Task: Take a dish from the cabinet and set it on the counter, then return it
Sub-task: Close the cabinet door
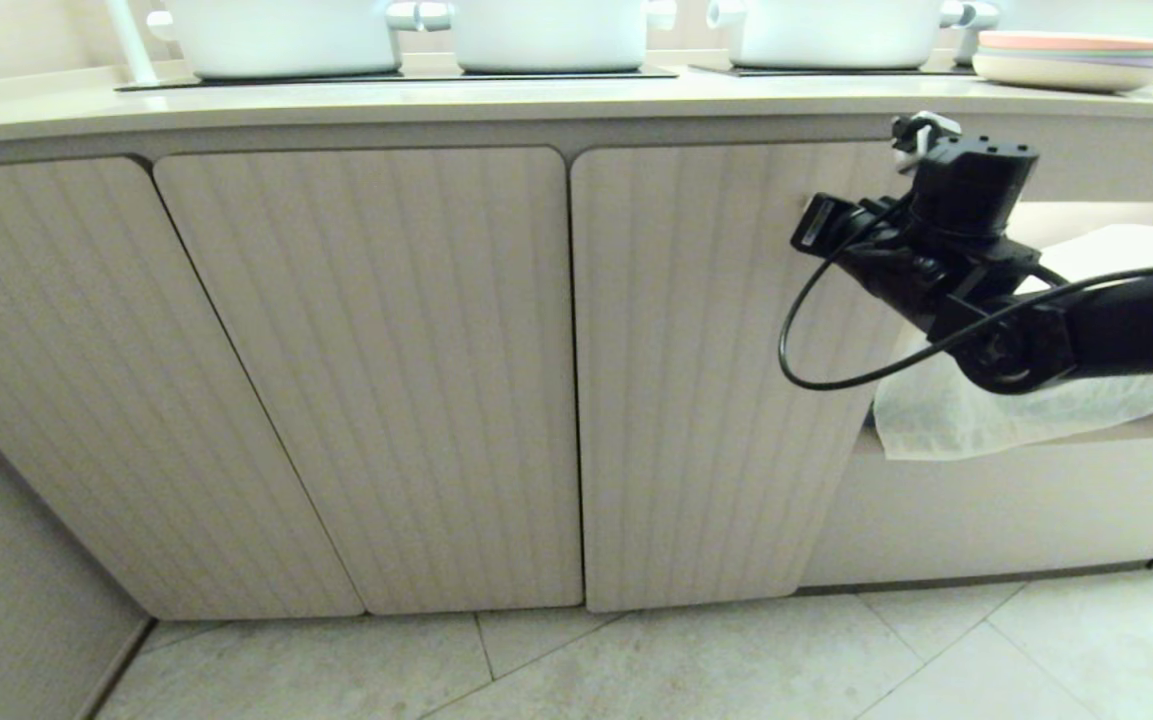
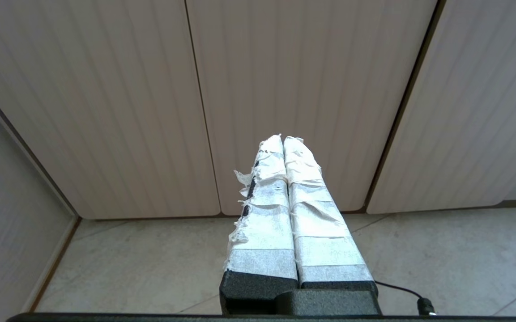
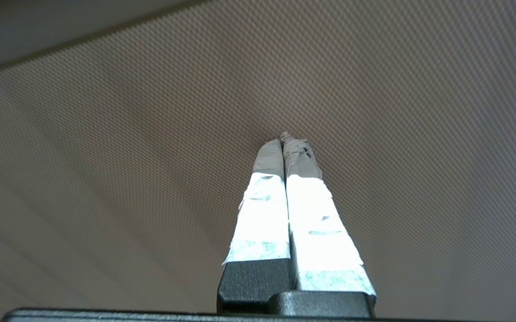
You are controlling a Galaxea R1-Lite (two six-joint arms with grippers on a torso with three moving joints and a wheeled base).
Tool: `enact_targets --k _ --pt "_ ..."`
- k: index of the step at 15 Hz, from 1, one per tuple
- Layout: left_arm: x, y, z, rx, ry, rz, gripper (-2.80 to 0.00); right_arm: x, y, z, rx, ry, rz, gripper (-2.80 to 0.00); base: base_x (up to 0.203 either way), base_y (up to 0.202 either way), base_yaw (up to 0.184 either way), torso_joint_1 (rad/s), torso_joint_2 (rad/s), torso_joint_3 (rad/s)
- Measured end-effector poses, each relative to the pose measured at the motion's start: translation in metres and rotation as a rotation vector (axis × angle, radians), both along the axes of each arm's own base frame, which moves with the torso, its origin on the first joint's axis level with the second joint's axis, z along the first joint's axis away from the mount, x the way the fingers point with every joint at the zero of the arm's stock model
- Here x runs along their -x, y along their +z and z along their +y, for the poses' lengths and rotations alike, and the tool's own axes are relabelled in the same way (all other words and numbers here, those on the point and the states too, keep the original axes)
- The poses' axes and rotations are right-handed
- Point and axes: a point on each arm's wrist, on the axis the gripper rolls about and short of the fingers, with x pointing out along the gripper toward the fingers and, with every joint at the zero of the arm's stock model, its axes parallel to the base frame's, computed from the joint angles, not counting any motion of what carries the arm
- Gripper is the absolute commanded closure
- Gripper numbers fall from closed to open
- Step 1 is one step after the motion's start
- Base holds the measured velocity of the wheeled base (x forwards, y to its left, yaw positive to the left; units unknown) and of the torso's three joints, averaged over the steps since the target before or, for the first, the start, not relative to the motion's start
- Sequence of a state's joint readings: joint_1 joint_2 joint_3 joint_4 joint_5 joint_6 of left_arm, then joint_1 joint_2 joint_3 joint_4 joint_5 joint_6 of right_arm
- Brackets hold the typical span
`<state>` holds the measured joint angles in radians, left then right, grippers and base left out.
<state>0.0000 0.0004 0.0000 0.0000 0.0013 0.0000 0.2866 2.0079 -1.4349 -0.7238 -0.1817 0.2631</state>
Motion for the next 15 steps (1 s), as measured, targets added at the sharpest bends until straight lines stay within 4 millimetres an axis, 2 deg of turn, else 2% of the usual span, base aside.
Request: enact_targets --k 7,10,15 --pt "0.000 0.000 0.000 0.000 0.000 0.000 0.00 0.005 -0.007 -0.003 0.028 -0.022 0.029 0.00 0.000 0.000 0.000 0.000 0.00 0.000" --pt "0.000 0.000 0.000 0.000 -0.001 0.000 0.00 0.020 -0.009 -0.009 0.040 -0.020 0.062 0.00 0.000 0.000 0.000 0.000 0.00 0.000" --pt "0.000 0.000 0.000 0.000 0.000 0.000 0.00 0.059 -0.012 -0.020 0.076 -0.012 0.129 0.00 0.000 0.000 0.000 0.000 0.00 0.000"
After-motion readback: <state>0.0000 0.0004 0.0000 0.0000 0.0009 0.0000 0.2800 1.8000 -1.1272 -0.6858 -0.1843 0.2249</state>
